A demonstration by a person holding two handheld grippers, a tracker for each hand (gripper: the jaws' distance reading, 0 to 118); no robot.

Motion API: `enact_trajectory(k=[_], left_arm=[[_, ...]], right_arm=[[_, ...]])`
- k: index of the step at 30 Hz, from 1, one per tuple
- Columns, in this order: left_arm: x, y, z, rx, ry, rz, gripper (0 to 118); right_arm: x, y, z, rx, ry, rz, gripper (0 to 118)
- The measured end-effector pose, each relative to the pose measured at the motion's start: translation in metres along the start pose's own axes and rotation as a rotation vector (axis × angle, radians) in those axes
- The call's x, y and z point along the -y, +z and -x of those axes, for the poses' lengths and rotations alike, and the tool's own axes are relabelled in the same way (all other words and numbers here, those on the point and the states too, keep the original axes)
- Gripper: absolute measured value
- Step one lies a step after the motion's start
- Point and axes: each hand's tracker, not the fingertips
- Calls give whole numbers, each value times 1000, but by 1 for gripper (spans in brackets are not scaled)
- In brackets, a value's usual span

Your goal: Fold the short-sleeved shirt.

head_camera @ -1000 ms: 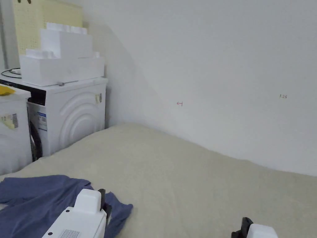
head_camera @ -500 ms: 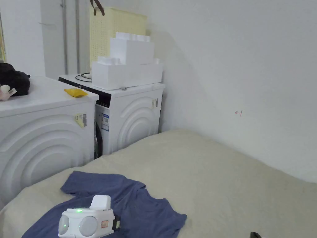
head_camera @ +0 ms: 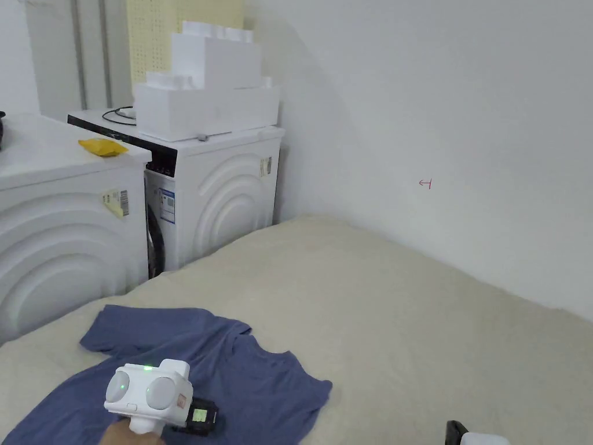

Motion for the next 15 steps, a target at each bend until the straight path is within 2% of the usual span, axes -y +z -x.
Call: enact_trajectory(k=[3, 5, 8, 11, 14, 15], left_arm=[[3, -23, -5, 11, -59, 139, 105], [4, -19, -9, -9, -102, 50, 104], [0, -23, -13, -25, -91, 87, 97], [0, -14, -22, -6, -174, 74, 71], [0, -8, -35, -25, -217, 26, 34], [1, -8, -38, -45, -218, 19, 14]], right_arm=[[0, -2, 1, -1, 8, 6, 0], [0, -3, 1, -1, 15, 6, 0], [0, -3, 2, -1, 20, 7, 0], [0, -3, 3, -5, 25, 8, 0], [0, -2, 4, -7, 31, 3, 0], [0, -2, 4, -9, 29, 0, 0]])
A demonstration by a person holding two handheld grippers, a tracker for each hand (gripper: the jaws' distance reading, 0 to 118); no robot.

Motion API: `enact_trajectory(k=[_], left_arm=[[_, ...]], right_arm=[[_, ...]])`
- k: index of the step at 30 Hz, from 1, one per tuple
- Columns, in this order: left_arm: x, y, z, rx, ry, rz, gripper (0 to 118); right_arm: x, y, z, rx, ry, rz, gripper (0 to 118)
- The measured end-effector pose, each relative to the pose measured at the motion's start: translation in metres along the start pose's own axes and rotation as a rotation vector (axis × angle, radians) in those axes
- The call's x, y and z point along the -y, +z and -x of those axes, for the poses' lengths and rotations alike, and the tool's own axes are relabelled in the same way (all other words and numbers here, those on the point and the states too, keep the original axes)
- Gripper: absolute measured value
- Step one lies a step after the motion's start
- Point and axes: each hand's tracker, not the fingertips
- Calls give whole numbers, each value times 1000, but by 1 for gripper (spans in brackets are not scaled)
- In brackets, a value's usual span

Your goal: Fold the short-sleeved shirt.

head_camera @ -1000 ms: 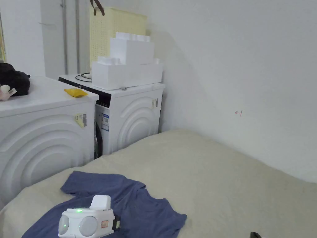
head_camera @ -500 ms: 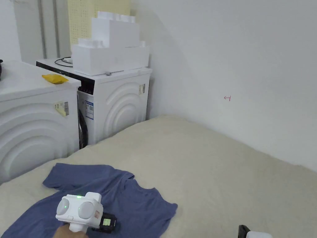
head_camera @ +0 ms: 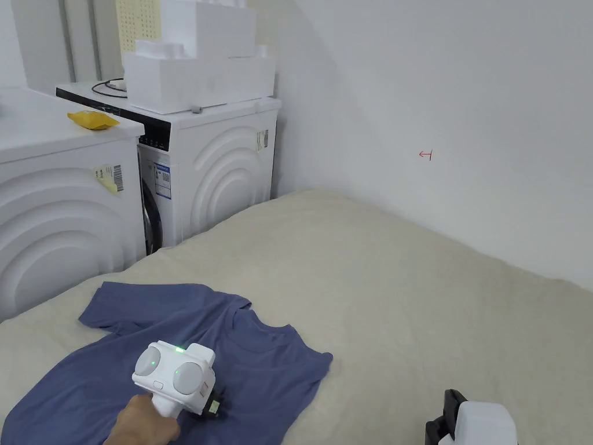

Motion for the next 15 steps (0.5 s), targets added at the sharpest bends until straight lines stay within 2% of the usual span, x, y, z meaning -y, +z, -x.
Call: enact_trajectory(k=[1, 3, 7, 11, 15], left_arm=[[1, -1, -1, 0, 10, 22, 1], [3, -1, 2, -32, 10, 20, 0], [5, 2, 18, 54, 110, 13, 0], [15, 10, 39, 143, 320, -55, 0], [25, 31, 48, 253, 318, -209, 0]], right_arm=[[0, 0, 0, 0, -2, -1, 0], [0, 1, -1, 1, -5, -2, 0], [1, 6, -5, 10, -23, -3, 0], [3, 8, -12, 18, -31, 2, 0], [3, 10, -19, 31, -26, -1, 0]])
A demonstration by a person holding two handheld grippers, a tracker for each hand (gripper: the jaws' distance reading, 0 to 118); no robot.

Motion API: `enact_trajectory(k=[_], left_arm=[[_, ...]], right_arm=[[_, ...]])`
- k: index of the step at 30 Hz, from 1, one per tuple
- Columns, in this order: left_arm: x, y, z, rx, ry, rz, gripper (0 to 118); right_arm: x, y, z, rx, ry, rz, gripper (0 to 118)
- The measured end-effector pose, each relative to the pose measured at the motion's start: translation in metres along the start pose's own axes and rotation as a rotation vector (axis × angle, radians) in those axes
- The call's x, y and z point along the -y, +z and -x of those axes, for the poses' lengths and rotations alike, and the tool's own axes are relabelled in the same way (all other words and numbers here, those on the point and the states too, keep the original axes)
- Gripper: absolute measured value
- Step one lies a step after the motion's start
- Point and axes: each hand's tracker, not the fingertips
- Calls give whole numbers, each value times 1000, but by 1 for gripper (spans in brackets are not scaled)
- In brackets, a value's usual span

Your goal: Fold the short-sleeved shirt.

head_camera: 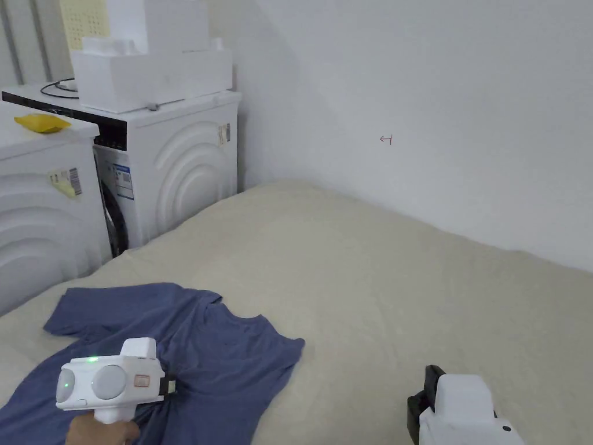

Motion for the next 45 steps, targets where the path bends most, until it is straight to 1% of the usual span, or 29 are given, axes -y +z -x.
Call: enact_trajectory(k=[1, 4, 6, 7, 8, 10, 11, 13, 16, 19, 24, 29, 35, 39, 42, 45], left_arm=[[-2, 5, -2, -2, -10, -20, 0], [-10, 22, -6, 110, 75, -79, 0], [-22, 32, -15, 137, 114, -124, 0], [-28, 33, -21, 165, 103, -123, 0], [-33, 37, -31, 152, 78, -136, 0], [-44, 43, -54, 177, 9, -162, 0], [-49, 46, -70, 208, -16, -169, 0], [-57, 53, -97, 286, -22, -196, 0], [-70, 57, -153, 367, -96, -239, 0], [-71, 58, -222, 442, -195, -236, 0], [-56, 49, -327, 581, -263, -189, 0], [-22, 38, -429, 631, -388, -124, 0], [21, 26, -532, 715, -408, -37, 0], [41, 30, -589, 769, -394, -7, 0], [53, 37, -628, 815, -444, 6, 0], [75, 36, -658, 793, -512, 41, 0]], right_arm=[[-1, 0, -1, 1, 0, -1, 0], [-4, 0, -5, 7, -3, -7, 0], [-6, 1, -7, 10, -10, -14, 0], [-7, 2, -8, 12, -14, -18, 0], [-8, 4, -10, 15, -17, -24, 0], [-10, 8, -14, 25, -16, -32, 0], [-11, 10, -17, 30, -14, -38, 0], [-12, 17, -26, 52, -13, -63, 0], [-15, 28, -45, 102, -33, -89, 0], [-18, 44, -75, 165, -62, -106, 0], [-17, 75, -128, 273, -64, -128, 0], [-10, 110, -181, 381, -75, -129, 0], [6, 149, -238, 511, -111, -118, 0], [17, 169, -265, 570, -136, -108, 0], [23, 179, -279, 603, -143, -97, 0], [29, 186, -287, 626, -151, -89, 0]])
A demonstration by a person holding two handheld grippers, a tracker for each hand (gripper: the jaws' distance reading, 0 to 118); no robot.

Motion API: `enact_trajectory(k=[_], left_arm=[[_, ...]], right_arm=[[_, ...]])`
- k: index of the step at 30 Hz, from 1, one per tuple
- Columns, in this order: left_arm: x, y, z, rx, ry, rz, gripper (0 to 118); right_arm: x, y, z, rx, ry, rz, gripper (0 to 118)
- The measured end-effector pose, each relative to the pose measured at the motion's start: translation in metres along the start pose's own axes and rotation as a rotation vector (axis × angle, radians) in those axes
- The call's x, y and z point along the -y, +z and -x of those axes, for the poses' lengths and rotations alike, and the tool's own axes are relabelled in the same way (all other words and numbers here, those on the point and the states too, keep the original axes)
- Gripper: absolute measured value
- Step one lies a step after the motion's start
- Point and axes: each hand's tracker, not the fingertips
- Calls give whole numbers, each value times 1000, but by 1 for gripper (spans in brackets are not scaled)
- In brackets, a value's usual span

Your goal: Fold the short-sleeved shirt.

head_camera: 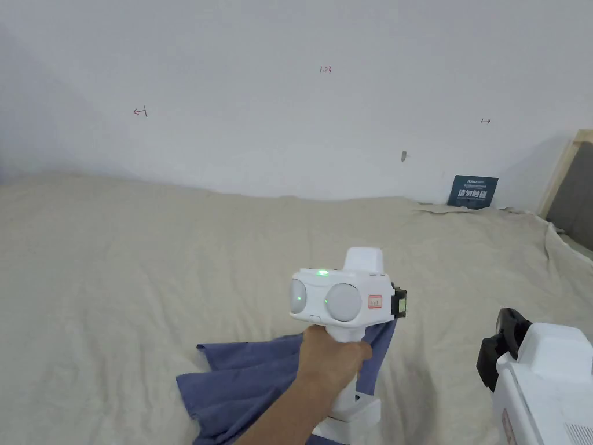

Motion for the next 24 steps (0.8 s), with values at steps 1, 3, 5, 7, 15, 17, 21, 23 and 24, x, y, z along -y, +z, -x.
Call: enact_trajectory(k=[1, 3, 5, 7, 15, 17, 21, 23, 24], left_arm=[[4, -8, -5, -9, -8, 12, 0], [17, -22, -15, -27, -16, 55, 0], [25, -32, -17, -33, -17, 63, 0], [35, -36, -18, -46, -18, 61, 0], [33, 3, 10, -62, -14, -34, 54], [30, 21, 20, -86, -32, -71, 64], [34, 68, 42, -180, -137, -166, 50], [40, 94, 53, -262, -187, -195, 32], [43, 107, 59, -316, -200, -218, 27]], right_arm=[[1, 0, -3, 7, 4, 3, 0], [4, -1, -7, 14, 6, 13, 0], [6, -1, -10, 20, 4, 23, 0], [8, 0, -11, 21, 1, 28, 0], [15, -6, 1, 0, -4, 49, 0], [16, -8, 9, -10, -7, 51, 0], [16, -10, 31, -50, -5, 47, 0], [16, -12, 42, -70, -6, 40, 0], [15, -11, 48, -81, -3, 40, 0]])
